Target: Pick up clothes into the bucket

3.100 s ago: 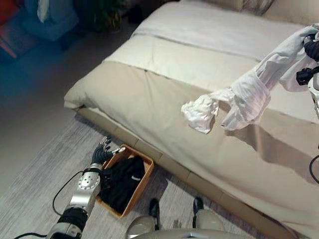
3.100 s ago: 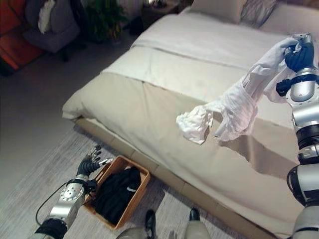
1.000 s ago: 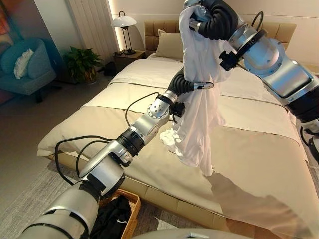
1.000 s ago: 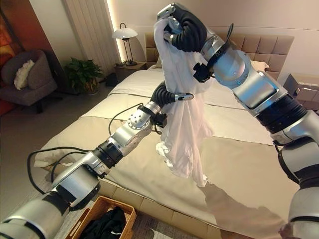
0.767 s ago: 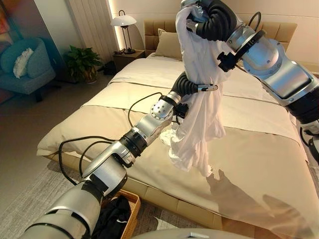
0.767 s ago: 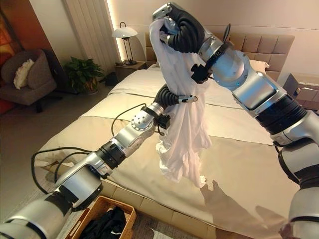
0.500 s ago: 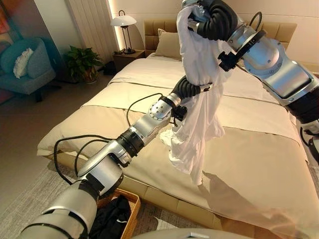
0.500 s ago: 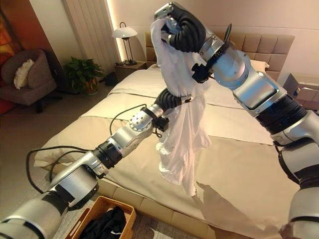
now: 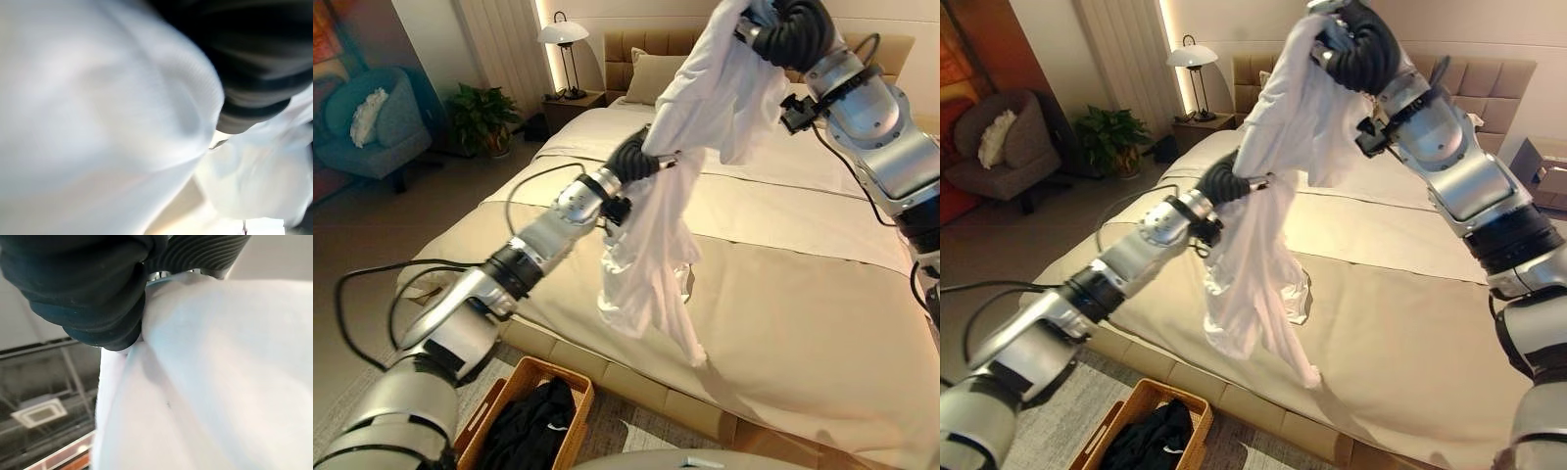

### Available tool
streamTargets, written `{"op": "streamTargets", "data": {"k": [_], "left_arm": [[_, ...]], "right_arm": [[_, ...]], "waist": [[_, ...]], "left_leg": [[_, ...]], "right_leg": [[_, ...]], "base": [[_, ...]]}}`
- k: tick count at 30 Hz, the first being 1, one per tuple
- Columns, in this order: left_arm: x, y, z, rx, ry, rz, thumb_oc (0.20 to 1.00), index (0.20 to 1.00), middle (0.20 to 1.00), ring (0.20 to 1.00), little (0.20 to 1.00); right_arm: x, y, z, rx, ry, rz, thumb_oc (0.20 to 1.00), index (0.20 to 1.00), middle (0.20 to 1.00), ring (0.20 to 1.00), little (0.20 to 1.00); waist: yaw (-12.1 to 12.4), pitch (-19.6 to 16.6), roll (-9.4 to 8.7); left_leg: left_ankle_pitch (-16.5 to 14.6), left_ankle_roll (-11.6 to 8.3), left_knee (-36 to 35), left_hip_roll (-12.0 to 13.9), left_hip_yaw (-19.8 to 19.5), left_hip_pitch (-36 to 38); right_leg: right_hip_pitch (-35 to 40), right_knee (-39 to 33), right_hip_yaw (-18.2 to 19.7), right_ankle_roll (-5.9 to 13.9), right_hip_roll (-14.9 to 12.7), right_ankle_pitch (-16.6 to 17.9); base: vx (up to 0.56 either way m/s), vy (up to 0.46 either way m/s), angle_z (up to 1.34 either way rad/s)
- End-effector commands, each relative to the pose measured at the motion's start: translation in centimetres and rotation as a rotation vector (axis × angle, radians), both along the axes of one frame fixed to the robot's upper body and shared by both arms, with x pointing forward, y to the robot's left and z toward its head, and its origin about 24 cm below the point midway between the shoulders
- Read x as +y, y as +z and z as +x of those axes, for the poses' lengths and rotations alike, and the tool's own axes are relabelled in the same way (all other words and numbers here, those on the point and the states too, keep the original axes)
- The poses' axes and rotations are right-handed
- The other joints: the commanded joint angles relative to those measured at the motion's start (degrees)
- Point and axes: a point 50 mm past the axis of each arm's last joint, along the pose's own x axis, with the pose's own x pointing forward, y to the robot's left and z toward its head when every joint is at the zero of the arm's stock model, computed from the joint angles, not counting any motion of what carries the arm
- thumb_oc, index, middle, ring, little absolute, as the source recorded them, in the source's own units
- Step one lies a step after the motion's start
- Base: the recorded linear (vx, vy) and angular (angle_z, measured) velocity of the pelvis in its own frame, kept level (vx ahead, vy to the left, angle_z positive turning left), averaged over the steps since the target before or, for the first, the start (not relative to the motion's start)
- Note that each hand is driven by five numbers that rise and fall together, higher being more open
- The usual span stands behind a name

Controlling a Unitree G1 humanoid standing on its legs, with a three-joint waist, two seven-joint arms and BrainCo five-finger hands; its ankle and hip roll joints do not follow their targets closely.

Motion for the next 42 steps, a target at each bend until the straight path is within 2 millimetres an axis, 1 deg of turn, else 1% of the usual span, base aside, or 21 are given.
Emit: {"op": "streamTargets", "data": {"k": [1, 2, 5, 6, 8, 10, 11, 14, 15, 16, 17, 18, 19, 21, 22, 25, 26, 30, 35, 39, 42], "left_arm": [[7.4, 2.6, 0.7, -0.108, 0.245, 0.037, 0.2, 0.2, 0.2, 0.2, 0.2], [7.4, 2.6, 0.6, -0.108, 0.245, 0.039, 0.2, 0.2, 0.2, 0.2, 0.2], [10.2, 4.1, 0.4, -0.168, 0.344, 0.1, 0.2, 0.2, 0.2, 0.2, 0.2], [12.1, 5.2, 0.2, -0.21, 0.417, 0.112, 0.2, 0.2, 0.2, 0.2, 0.2], [12.8, 5.7, 0.1, -0.227, 0.445, 0.128, 0.2, 0.2, 0.2, 0.2, 0.2], [14.8, 7.4, -0.6, -0.287, 0.518, 0.157, 0.2, 0.2, 0.2, 0.2, 0.2], [14.8, 7.4, -0.6, -0.287, 0.517, 0.158, 0.2, 0.2, 0.2, 0.2, 0.2], [15.8, 9.3, -1.1, -0.339, 0.552, 0.184, 0.2, 0.2, 0.2, 0.2, 0.2], [16.1, 10.1, -1.3, -0.357, 0.561, 0.198, 0.2, 0.2, 0.2, 0.2, 0.2], [16.8, 11.6, -1.6, -0.388, 0.588, 0.223, 0.2, 0.2, 0.2, 0.2, 0.2], [16.8, 11.7, -1.6, -0.389, 0.587, 0.225, 0.2, 0.2, 0.2, 0.2, 0.2], [17.1, 12.6, -1.7, -0.406, 0.604, 0.236, 0.2, 0.2, 0.2, 0.2, 0.2], [17.1, 12.7, -1.7, -0.407, 0.603, 0.237, 0.2, 0.2, 0.2, 0.2, 0.2], [17.1, 13.9, -1.7, -0.425, 0.601, 0.237, 0.2, 0.2, 0.2, 0.2, 0.2], [17.1, 13.9, -1.7, -0.425, 0.601, 0.237, 0.2, 0.2, 0.2, 0.2, 0.2], [16.7, 14.6, -1.5, -0.423, 0.581, 0.223, 0.2, 0.2, 0.2, 0.2, 0.2], [16.4, 15.0, -1.4, -0.414, 0.564, 0.21, 0.2, 0.2, 0.2, 0.2, 0.2], [15.8, 16.1, -1.1, -0.434, 0.567, 0.23, 0.2, 0.2, 0.2, 0.2, 0.2], [15.8, 17.0, -1.1, -0.469, 0.601, 0.264, 0.2, 0.2, 0.2, 0.2, 0.2], [16.4, 17.4, -1.5, -0.486, 0.619, 0.243, 0.2, 0.2, 0.2, 0.2, 0.2], [17.0, 17.7, -1.9, -0.496, 0.644, 0.259, 0.2, 0.2, 0.2, 0.2, 0.2]], "right_arm": [[-6.8, 2.2, -0.8, -0.089, -0.225, 0.167, 0.2, 0.2, 0.2, 0.2, 0.2], [-6.9, 2.1, -0.8, -0.088, -0.226, 0.169, 0.2, 0.2, 0.2, 0.2, 0.2], [-8.9, -0.8, -0.8, -0.008, -0.291, 0.178, 0.2, 0.2, 0.2, 0.2, 0.2], [-10.2, -3.6, -0.9, 0.067, -0.309, 0.248, 0.2, 0.2, 0.2, 0.2, 0.2], [-10.7, -4.4, -1.1, 0.089, -0.323, 0.251, 0.2, 0.2, 0.2, 0.2, 0.2], [-11.2, -7.6, -1.6, 0.182, -0.337, 0.237, 0.2, 0.2, 0.2, 0.2, 0.2], [-11.2, -7.6, -1.6, 0.182, -0.338, 0.238, 0.2, 0.2, 0.2, 0.2, 0.2], [-11.2, -10.9, -1.7, 0.292, -0.322, 0.262, 0.2, 0.2, 0.2, 0.2, 0.2], [-11.0, -12.2, -1.6, 0.343, -0.311, 0.267, 0.2, 0.2, 0.2, 0.2, 0.2], [-10.0, -14.7, -1.6, 0.429, -0.271, 0.272, 0.2, 0.2, 0.2, 0.2, 0.2], [-10.0, -14.8, -1.6, 0.429, -0.271, 0.274, 0.2, 0.2, 0.2, 0.2, 0.2], [-9.0, -16.5, -1.8, 0.488, -0.235, 0.269, 0.2, 0.2, 0.2, 0.2, 0.2], [-9.0, -16.5, -1.8, 0.488, -0.236, 0.27, 0.2, 0.2, 0.2, 0.2, 0.2], [-7.3, -19.2, -1.9, 0.575, -0.183, 0.245, 0.2, 0.2, 0.2, 0.2, 0.2], [-7.2, -19.2, -1.9, 0.575, -0.183, 0.246, 0.2, 0.2, 0.2, 0.2, 0.2], [-4.9, -21.2, -1.9, 0.645, -0.118, 0.21, 0.2, 0.2, 0.2, 0.2, 0.2], [-3.2, -22.9, -1.9, 0.703, -0.075, 0.162, 1.0, 1.0, 1.0, 1.0, 1.0], [-1.2, -25.0, -2.1, 0.776, -0.033, 0.075, 1.0, 1.0, 1.0, 1.0, 1.0], [0.0, -27.4, -2.7, 0.856, -0.015, 0.0, 1.0, 1.0, 1.0, 1.0, 1.0], [0.5, -31.2, -4.5, 0.978, -0.021, -0.079, 1.0, 1.0, 1.0, 1.0, 1.0], [0.0, -34.7, -6.5, 1.091, -0.069, -0.198, 1.0, 1.0, 1.0, 1.0, 1.0]], "waist": [[3.1, -2.3, -3.39], [3.0, -2.3, -3.5], [3.2, -2.4, -3.01], [3.2, -2.4, -2.8], [3.4, -2.6, -2.85], [3.4, -2.6, -2.38], [3.4, -2.6, -2.44], [3.4, -2.5, -1.81], [3.3, -2.5, -1.46], [3.4, -2.3, -1.02], [3.4, -2.3, -1.13], [3.5, -2.2, -0.7], [3.5, -2.2, -0.8], [3.8, -2.0, -0.36], [3.8, -2.0, -0.41], [4.2, -1.7, -0.12], [4.6, -1.5, 0.13], [5.0, -1.1, 0.28], [5.5, -0.5, 0.25], [5.8, 0.0, 0.28], [5.9, 0.2, 0.3]], "left_leg": [[-7.2, 0.88, 7.1, -3.1, -2.6, -1.9], [-7.2, 0.88, 7.1, -3.1, -2.6, -1.9], [-7.1, 0.82, 6.9, -3.1, -2.8, -1.8], [-7.1, 0.8, 6.8, -3.1, -2.9, -1.7], [-7.0, 0.78, 6.6, -3.1, -3.0, -1.5], [-6.9, 0.74, 6.5, -3.2, -3.1, -1.4], [-6.9, 0.74, 6.5, -3.2, -3.1, -1.4], [-6.7, 0.7, 6.4, -3.3, -3.2, -1.4], [-6.7, 0.71, 6.4, -3.3, -3.2, -1.4], [-6.6, 0.73, 6.4, -3.4, -3.2, -1.4], [-6.6, 0.72, 6.4, -3.4, -3.2, -1.4], [-6.5, 0.75, 6.2, -3.5, -3.2, -1.4], [-6.5, 0.75, 6.2, -3.5, -3.2, -1.4], [-6.3, 0.76, 6.2, -3.7, -3.4, -1.6], [-6.3, 0.76, 6.2, -3.7, -3.4, -1.6], [-6.1, 0.77, 6.2, -3.8, -3.8, -1.9], [-5.9, 0.79, 6.2, -4.0, -4.0, -2.1], [-5.6, 0.73, 6.2, -4.0, -4.2, -2.6], [-5.5, 0.73, 6.5, -4.2, -4.7, -3.4], [-5.4, 0.75, 6.7, -4.3, -5.0, -3.7], [-5.5, 0.79, 6.8, -4.3, -5.1, -3.8]], "right_leg": [[-2.0, 8.1, -2.8, 2.44, -3.0, -4.2], [-2.0, 8.1, -2.8, 2.44, -3.0, -4.2], [-1.7, 8.0, -3.1, 2.5, -3.1, -4.2], [-1.5, 7.9, -3.3, 2.49, -3.2, -4.3], [-1.3, 7.8, -3.5, 2.49, -3.2, -4.4], [-1.0, 7.8, -3.9, 2.46, -3.3, -4.5], [-1.0, 7.8, -3.9, 2.46, -3.3, -4.5], [-1.0, 7.7, -4.2, 2.51, -3.4, -4.5], [-1.1, 7.7, -4.2, 2.53, -3.4, -4.4], [-1.0, 7.6, -4.3, 2.6, -3.6, -4.3], [-1.0, 7.6, -4.3, 2.6, -3.6, -4.3], [-1.0, 7.5, -4.5, 2.69, -3.7, -4.1], [-1.0, 7.5, -4.5, 2.69, -3.8, -4.1], [-1.0, 7.4, -4.7, 2.86, -3.9, -3.9], [-1.0, 7.4, -4.7, 2.86, -3.9, -3.9], [-1.0, 7.3, -5.0, 2.91, -4.1, -3.8], [-1.1, 7.3, -5.3, 2.89, -4.2, -3.7], [-1.3, 7.4, -5.7, 2.95, -4.3, -3.7], [-1.6, 7.5, -6.1, 3.0, -4.5, -3.5], [-2.0, 7.8, -6.3, 2.96, -4.5, -3.6], [-2.0, 7.9, -6.3, 2.95, -4.5, -3.6]], "base": [[0.0, -0.002, 0.09], [0.0, 0.001, 0.1], [0.0, 0.006, 0.12], [-0.01, 0.0, 0.13], [0.0, 0.0, 0.06], [0.0, 0.006, 0.07], [-0.01, 0.004, 0.04], [-0.01, 0.005, 0.03], [0.0, 0.0, 0.0], [0.0, 0.0, 0.0], [0.0, 0.0, 0.0], [0.0, 0.0, 0.0], [0.0, 0.006, 0.03], [-0.01, 0.004, 0.08], [-0.01, 0.006, 0.09], [0.0, 0.001, 0.02], [0.0, 0.0, 0.0], [-0.02, 0.003, 0.02], [-0.01, -0.005, 0.13], [-0.01, -0.004, 0.04], [0.01, -0.004, 0.06]]}}
